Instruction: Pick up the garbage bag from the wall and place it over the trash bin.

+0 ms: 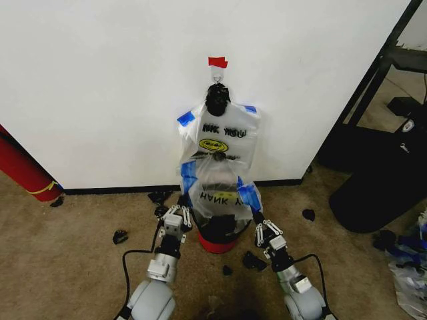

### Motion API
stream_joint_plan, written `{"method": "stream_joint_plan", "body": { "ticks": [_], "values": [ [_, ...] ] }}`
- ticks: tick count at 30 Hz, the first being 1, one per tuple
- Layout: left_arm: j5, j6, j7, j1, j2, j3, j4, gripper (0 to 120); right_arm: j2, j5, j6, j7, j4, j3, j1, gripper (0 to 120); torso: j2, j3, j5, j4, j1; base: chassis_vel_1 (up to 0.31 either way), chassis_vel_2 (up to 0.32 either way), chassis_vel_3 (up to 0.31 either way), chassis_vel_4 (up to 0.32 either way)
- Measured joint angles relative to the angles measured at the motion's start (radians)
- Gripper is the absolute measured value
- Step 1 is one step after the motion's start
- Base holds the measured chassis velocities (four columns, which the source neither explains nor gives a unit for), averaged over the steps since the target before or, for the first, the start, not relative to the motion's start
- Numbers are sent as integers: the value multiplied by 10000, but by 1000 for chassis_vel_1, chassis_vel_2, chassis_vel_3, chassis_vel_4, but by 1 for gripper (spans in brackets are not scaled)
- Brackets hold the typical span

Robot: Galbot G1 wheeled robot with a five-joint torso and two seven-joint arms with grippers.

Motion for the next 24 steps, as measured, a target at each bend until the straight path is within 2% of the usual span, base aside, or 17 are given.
{"method": "stream_joint_plan", "body": {
  "ticks": [6, 8, 12, 13, 17, 24],
  "values": [
    [78, 259, -1, 200, 465, -25, -250, 0, -827, 469, -5, -304, 476, 123, -418, 0, 0, 0, 3, -1, 0, 0, 0, 0, 0],
    [83, 580, 13, 327, 691, -59, -478, 0, -1282, 603, -163, -569, 879, 250, -636, 0, 0, 0, 2, 0, 0, 0, 0, 0, 0],
    [81, 1278, 244, 507, 1210, -126, -870, 0, -2386, 1291, -1656, -961, 2052, 348, -1202, 0, 1, -1, 1, -1, -1, 0, 0, 0, 0],
    [81, 1278, 244, 507, 1210, -126, -870, 0, -2386, 1291, -1656, -961, 2052, 348, -1202, 0, 1, -1, 1, -1, -1, 0, 0, 0, 0],
    [-247, 1667, 475, 399, 1766, -157, -1030, 0, -3268, 1734, -2483, -1361, 2530, 264, -1161, 0, 1, 0, 2, 0, 0, 0, 0, 0, 0],
    [-645, 1838, 523, 394, 2125, -100, -1050, 0, -3800, 2061, -2696, -1369, 2403, -41, -999, 0, 1, 0, 2, 0, 0, 0, 0, 0, 0]
  ]
}}
